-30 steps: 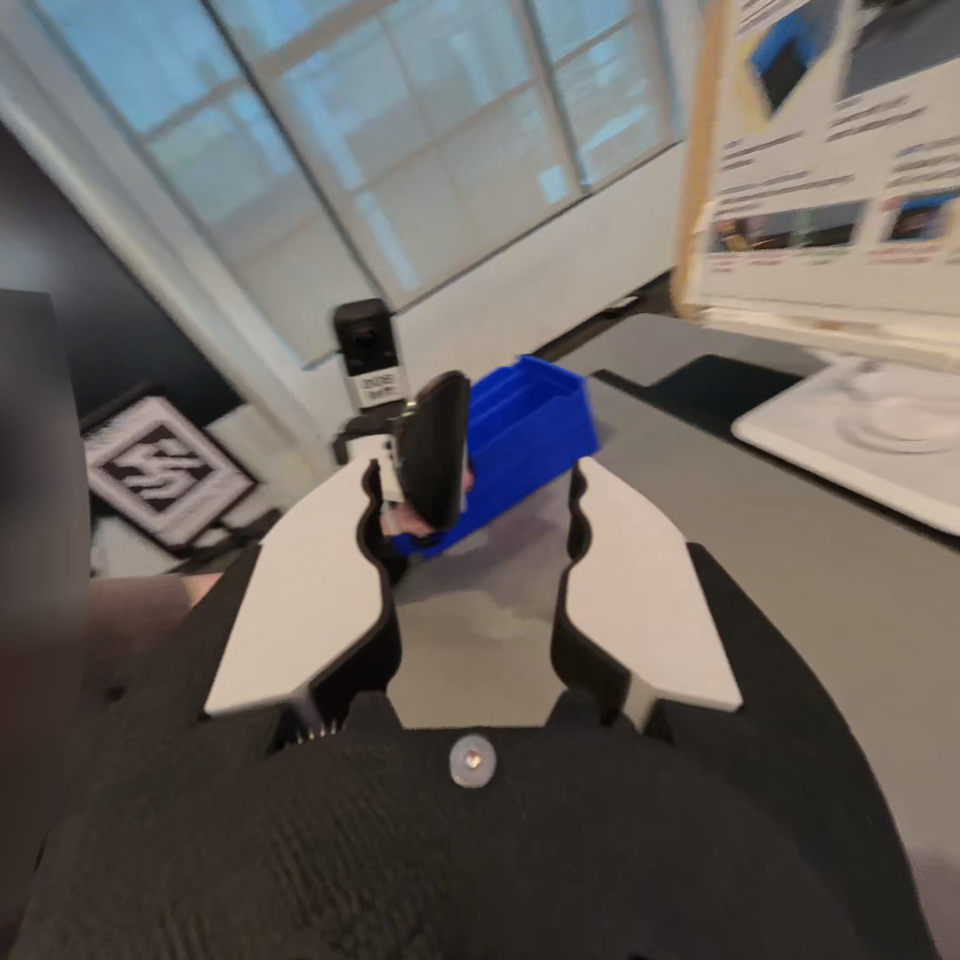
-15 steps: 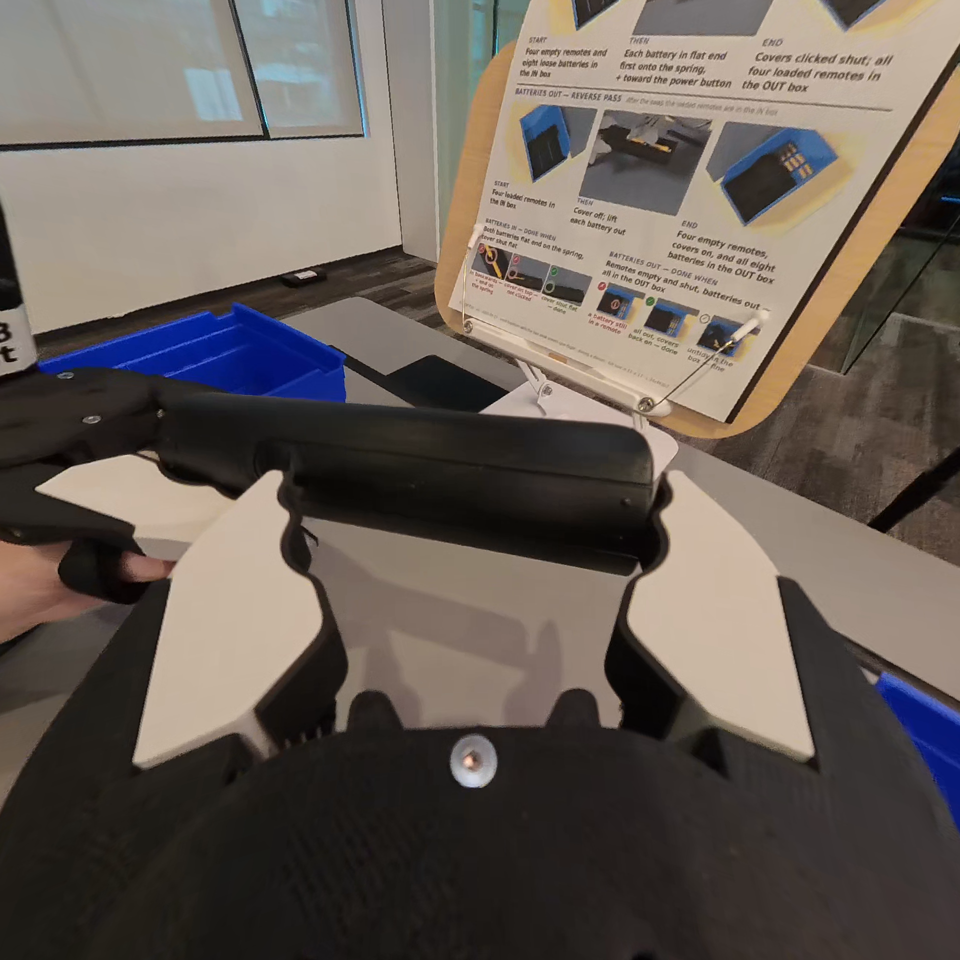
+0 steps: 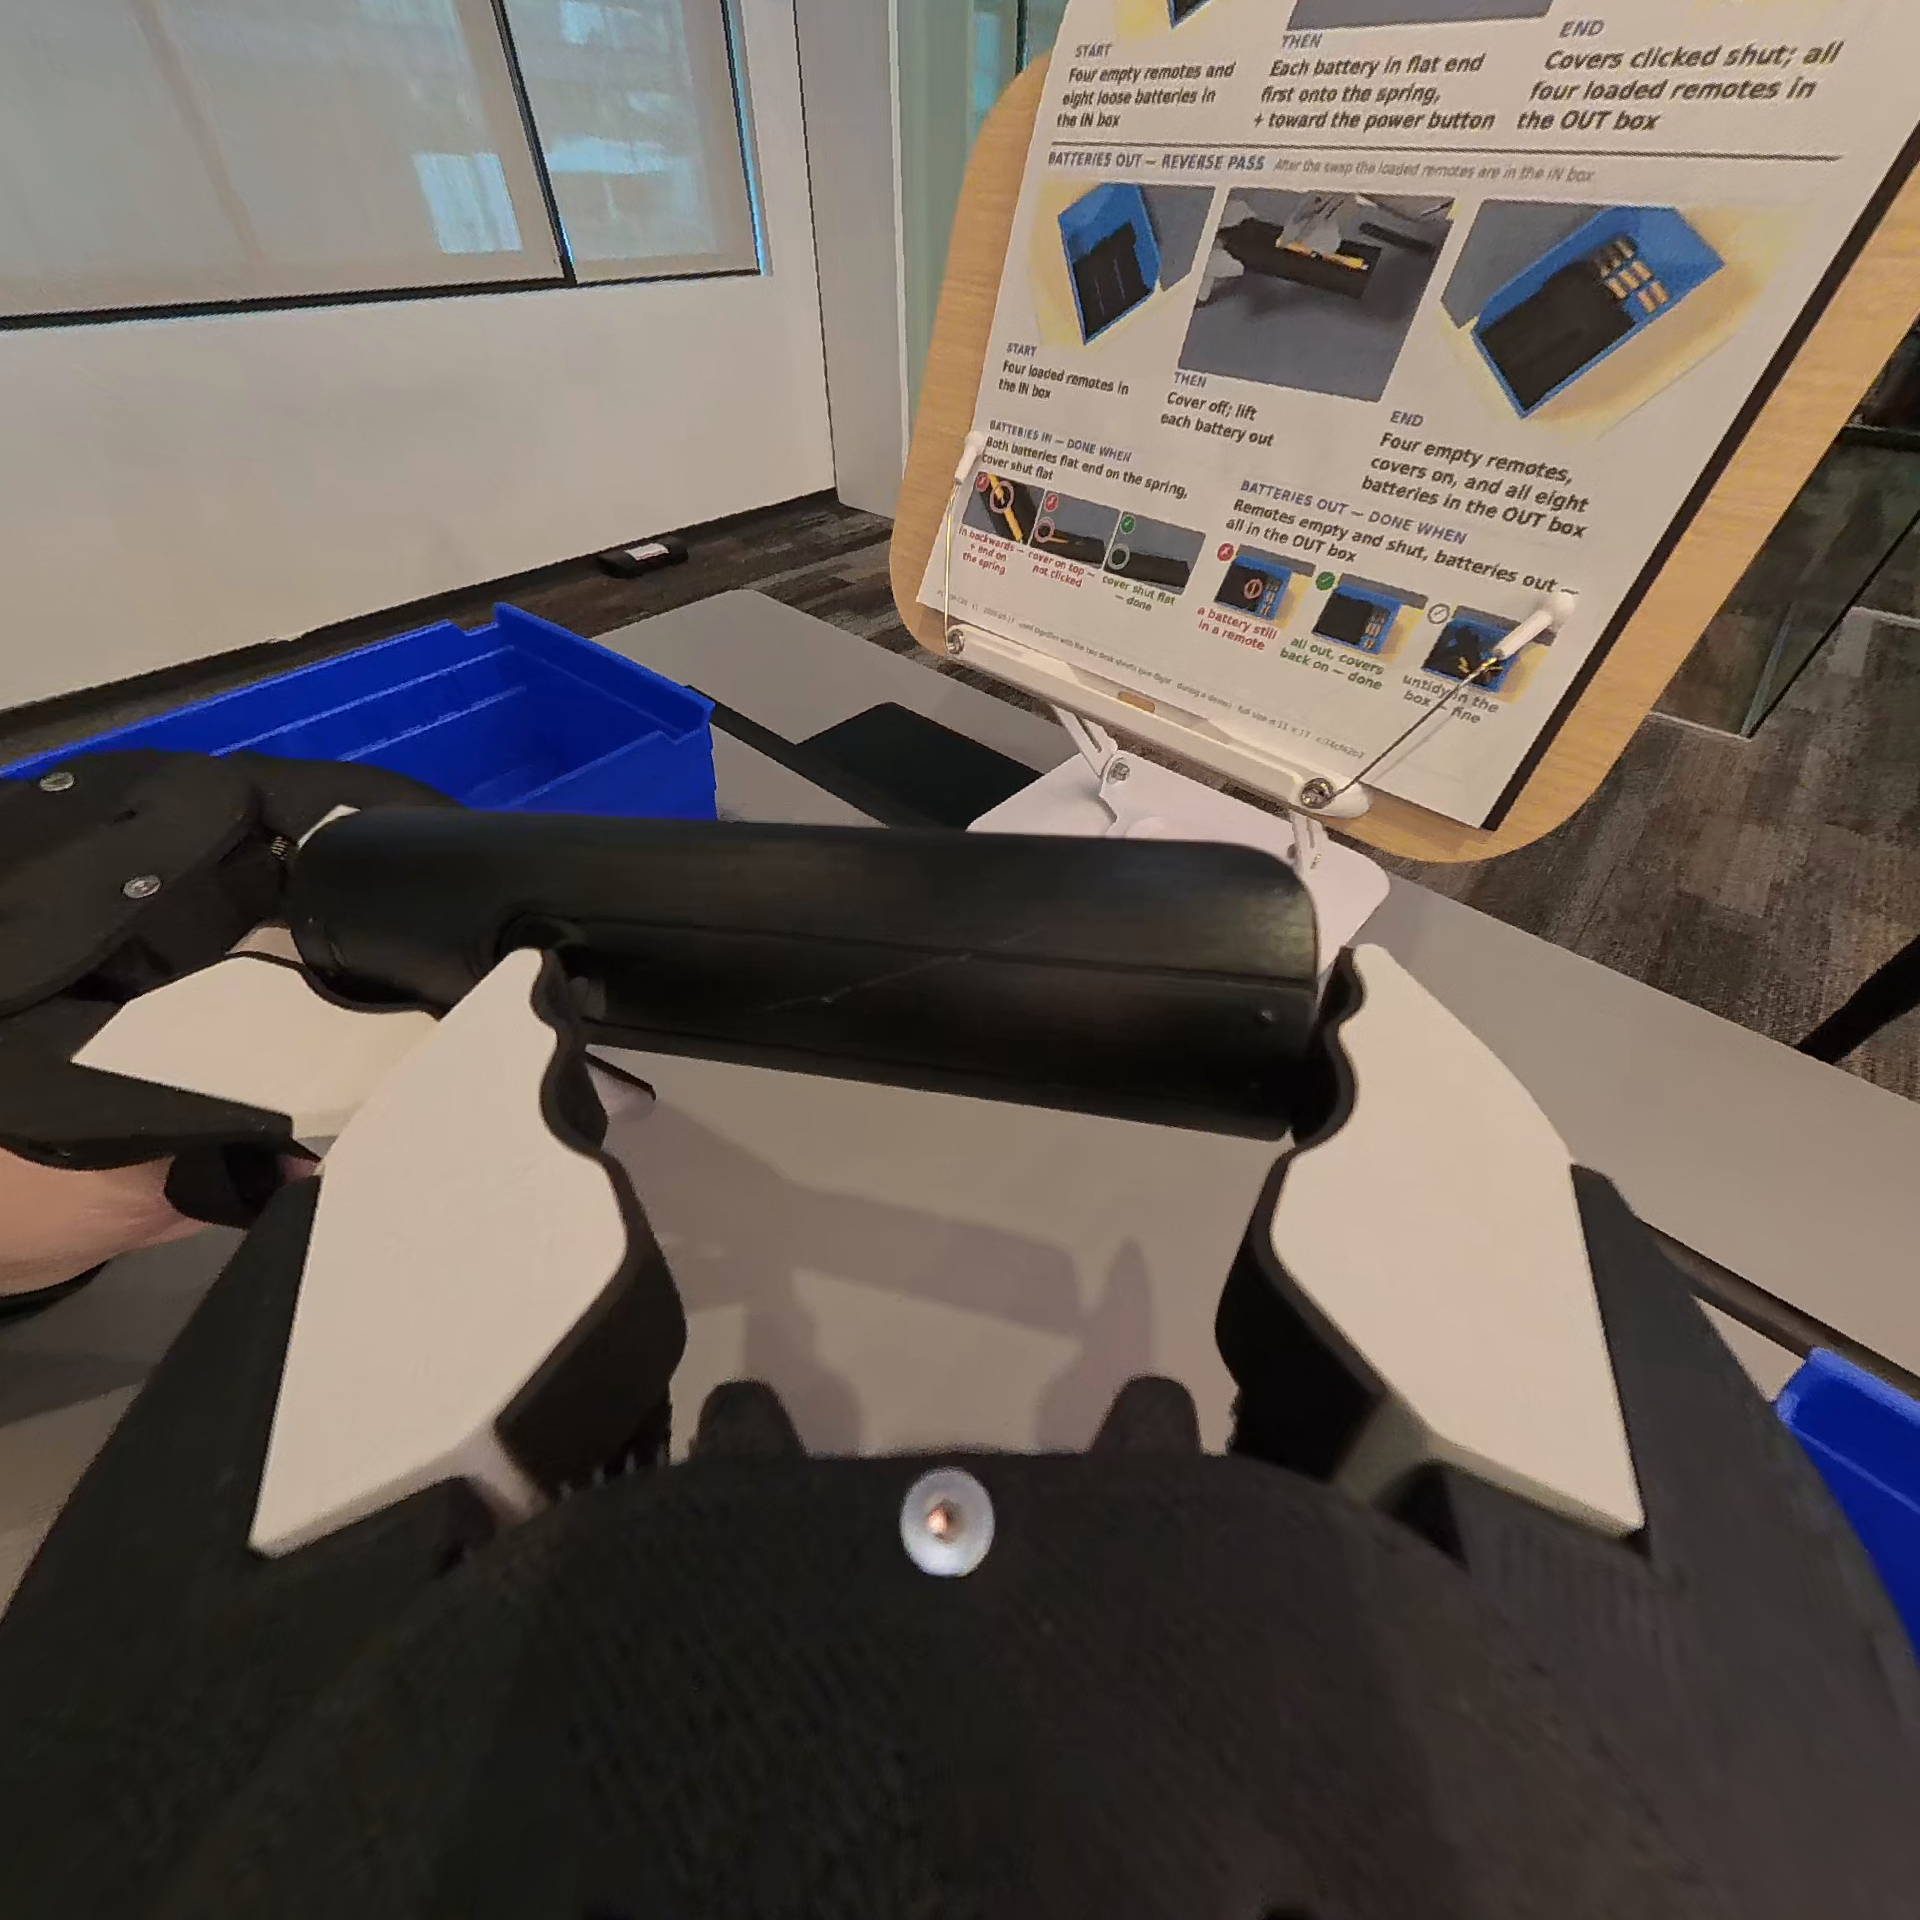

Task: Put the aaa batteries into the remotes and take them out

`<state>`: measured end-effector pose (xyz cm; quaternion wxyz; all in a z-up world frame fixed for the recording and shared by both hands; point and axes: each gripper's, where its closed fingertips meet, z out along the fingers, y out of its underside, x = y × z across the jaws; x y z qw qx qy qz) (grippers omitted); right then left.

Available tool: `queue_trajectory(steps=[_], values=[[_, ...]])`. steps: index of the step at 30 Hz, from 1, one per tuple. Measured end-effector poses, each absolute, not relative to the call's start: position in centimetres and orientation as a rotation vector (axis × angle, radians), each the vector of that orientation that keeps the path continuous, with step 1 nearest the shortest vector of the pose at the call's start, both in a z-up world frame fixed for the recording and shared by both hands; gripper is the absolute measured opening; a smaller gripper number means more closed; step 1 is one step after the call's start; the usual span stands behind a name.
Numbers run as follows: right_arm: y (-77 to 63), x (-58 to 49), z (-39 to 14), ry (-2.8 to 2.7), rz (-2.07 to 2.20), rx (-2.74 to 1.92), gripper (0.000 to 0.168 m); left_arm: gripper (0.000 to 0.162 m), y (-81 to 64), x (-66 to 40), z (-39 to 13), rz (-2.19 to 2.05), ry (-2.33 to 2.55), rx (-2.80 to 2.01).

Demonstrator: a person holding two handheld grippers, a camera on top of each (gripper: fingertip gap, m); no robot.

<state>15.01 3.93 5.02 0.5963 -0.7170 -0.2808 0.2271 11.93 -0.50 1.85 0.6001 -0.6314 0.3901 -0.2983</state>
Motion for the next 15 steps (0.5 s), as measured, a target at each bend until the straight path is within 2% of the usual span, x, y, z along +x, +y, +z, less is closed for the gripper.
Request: queue_trajectory(steps=[15], values=[[3.79, 15.18, 5.32, -0.69, 0.551, -1.645, 0.125, 0.021, -0.59, 12.08, 1.72, -0.688, 0.889, -1.474]])
